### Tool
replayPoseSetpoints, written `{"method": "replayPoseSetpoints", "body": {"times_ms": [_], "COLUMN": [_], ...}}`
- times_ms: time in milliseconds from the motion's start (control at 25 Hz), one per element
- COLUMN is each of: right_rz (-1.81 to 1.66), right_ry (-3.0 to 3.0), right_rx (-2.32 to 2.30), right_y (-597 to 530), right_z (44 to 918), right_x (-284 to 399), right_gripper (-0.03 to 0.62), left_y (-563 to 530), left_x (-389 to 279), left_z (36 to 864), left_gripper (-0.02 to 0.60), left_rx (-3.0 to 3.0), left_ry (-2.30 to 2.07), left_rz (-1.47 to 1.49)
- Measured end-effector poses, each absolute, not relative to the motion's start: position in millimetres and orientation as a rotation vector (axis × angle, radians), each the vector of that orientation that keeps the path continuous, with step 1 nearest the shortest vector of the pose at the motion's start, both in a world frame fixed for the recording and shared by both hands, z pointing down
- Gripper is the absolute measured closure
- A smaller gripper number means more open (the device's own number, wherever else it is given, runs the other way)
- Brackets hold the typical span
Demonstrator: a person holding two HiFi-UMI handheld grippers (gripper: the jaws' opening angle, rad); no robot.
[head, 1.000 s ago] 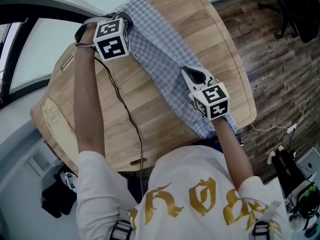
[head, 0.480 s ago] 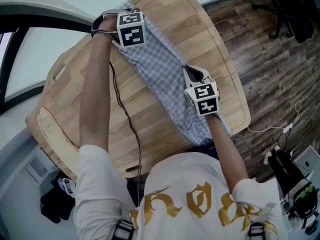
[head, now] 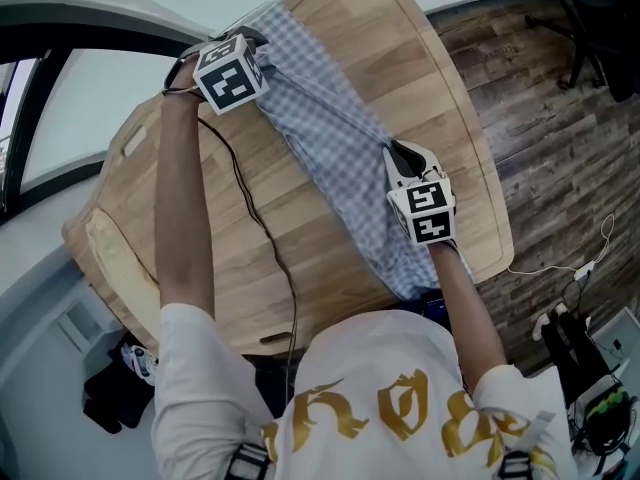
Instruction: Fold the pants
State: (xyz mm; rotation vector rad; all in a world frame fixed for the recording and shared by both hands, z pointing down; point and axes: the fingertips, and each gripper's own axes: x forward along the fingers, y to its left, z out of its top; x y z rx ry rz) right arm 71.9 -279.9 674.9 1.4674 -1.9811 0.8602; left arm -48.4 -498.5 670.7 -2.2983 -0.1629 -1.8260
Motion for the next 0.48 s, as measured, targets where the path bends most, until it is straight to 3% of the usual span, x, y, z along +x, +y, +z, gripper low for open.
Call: {"method": "replayPoseSetpoints", "body": {"times_ms": [120,200,280,480], "right_rz": [0.88,0.885,0.884,0.889], "right_ry": [-1.973,-1.945,-1.92,-1.925], "right_rx": [1.478,1.504,1.533,1.551], "right_y": [-279.3,-278.0,-277.6,-277.7], "right_z": [675.7,675.4,673.6,668.5], "right_x": [72.2,77.6,85.8,92.5], "right_gripper": [0.541,0.5,0.465,0.448], "left_y": [-521.8,-557.5,-580.6,-545.9], "left_x": [-53.2,-60.3,-71.8,-114.2], "left_z": [654.1,635.6,618.1,633.5], "left_gripper": [0.362,0.367,0.439,0.457], "left_rx": [-2.289,-2.232,-2.224,-2.255], "left_ry": [-0.008,0.235,0.395,0.165], "left_rz": [-1.747,-1.657,-1.609,-1.768]}}
